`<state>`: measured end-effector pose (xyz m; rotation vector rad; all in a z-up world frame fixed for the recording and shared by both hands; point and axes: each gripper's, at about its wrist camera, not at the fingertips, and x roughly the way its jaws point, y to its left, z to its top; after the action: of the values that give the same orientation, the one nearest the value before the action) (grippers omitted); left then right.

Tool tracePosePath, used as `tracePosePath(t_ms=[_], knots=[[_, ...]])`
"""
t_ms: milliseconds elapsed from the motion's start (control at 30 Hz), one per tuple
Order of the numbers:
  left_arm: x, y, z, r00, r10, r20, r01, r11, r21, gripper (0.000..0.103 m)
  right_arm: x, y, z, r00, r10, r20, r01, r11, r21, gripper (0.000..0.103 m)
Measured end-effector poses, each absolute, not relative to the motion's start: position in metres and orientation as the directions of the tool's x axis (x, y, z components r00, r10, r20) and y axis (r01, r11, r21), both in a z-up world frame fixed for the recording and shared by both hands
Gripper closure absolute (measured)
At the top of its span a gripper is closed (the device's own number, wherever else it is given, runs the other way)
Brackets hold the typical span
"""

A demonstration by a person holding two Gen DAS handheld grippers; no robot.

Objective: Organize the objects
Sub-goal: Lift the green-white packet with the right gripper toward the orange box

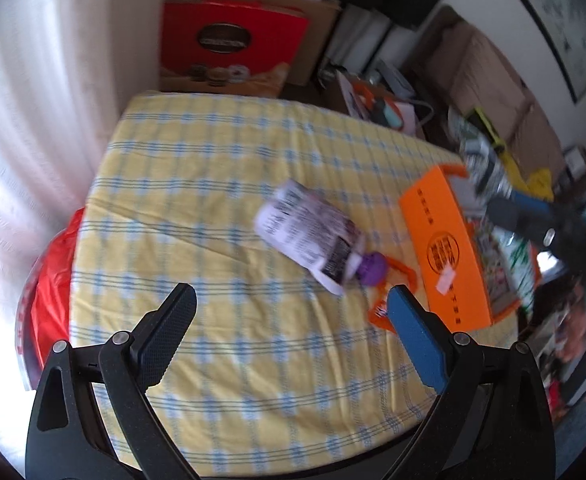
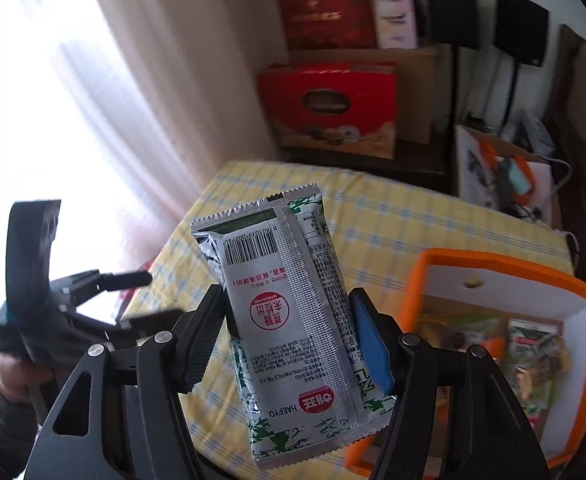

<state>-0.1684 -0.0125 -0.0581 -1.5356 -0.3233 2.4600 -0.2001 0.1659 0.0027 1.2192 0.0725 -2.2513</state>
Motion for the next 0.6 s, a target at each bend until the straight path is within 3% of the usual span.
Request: tracePosePath(t_ms=[600], knots=[[-0.161,0.089,-0.1,-0.351,0.25,-0.902,-0.221,-0.959,-0.179,0.008,-0.202,0.247,0.013,-0.48,-0.423,-0.768,0.395,-0.886,0.241,0.038]])
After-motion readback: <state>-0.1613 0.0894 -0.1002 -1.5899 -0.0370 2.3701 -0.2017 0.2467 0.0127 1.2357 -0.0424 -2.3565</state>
